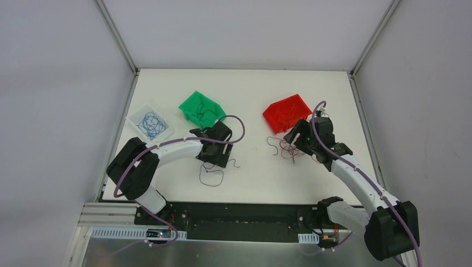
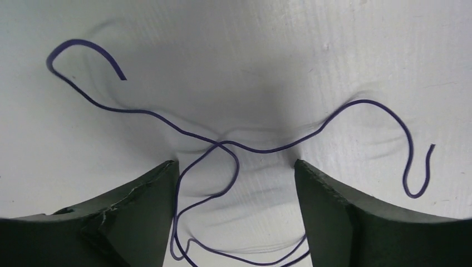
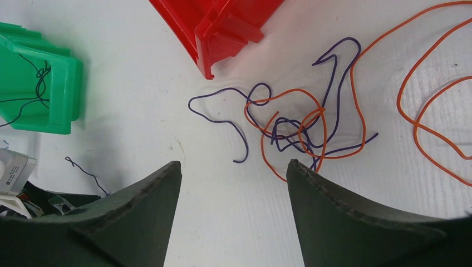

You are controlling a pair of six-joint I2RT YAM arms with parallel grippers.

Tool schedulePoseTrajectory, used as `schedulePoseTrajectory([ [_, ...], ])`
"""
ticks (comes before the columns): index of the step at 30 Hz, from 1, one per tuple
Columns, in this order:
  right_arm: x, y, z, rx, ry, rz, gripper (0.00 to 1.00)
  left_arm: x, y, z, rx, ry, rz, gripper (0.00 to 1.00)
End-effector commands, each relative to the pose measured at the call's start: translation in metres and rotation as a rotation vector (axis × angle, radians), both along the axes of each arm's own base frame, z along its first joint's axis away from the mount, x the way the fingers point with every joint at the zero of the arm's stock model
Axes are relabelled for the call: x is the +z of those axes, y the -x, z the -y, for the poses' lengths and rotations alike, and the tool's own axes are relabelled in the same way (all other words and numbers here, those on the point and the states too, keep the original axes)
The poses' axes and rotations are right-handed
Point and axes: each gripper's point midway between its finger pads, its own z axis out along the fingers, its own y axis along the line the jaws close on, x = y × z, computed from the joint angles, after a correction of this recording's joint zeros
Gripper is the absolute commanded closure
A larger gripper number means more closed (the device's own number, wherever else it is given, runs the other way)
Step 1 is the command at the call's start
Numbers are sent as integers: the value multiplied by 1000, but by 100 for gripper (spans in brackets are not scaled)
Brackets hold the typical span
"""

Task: Untangle the cables

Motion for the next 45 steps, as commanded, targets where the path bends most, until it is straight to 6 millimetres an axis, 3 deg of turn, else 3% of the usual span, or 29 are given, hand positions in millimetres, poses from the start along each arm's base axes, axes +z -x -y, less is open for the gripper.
schedulePoseTrajectory([
  [1,11,-1,-1,18,1,42,28,-15,5,4,18,20,-62,43],
  [4,13,-1,0,19,6,49,28,-18,4,1,30,14,-57,94],
  [5,14,-1,0,19,6,50,28,-18,4,-1,34,6,-50,100],
  [9,16,0,2,17,4,55,28,-15,1,-2,35,10,-30,100],
  [12,17,0,2,18,4,57,28,0,-4,4,29,47,4,100],
  [17,19,0,2,18,4,61,28,52,-18,7,25,101,125,100],
  [24,20,0,2,18,0,63,28,131,-43,-12,84,97,358,100],
  [28,20,-1,1,16,-4,64,28,158,-64,-20,118,113,464,100],
  [35,22,-2,2,19,0,68,28,189,-109,-20,159,276,551,100],
  [45,28,-10,1,35,18,79,28,231,-166,-18,136,324,740,100],
])
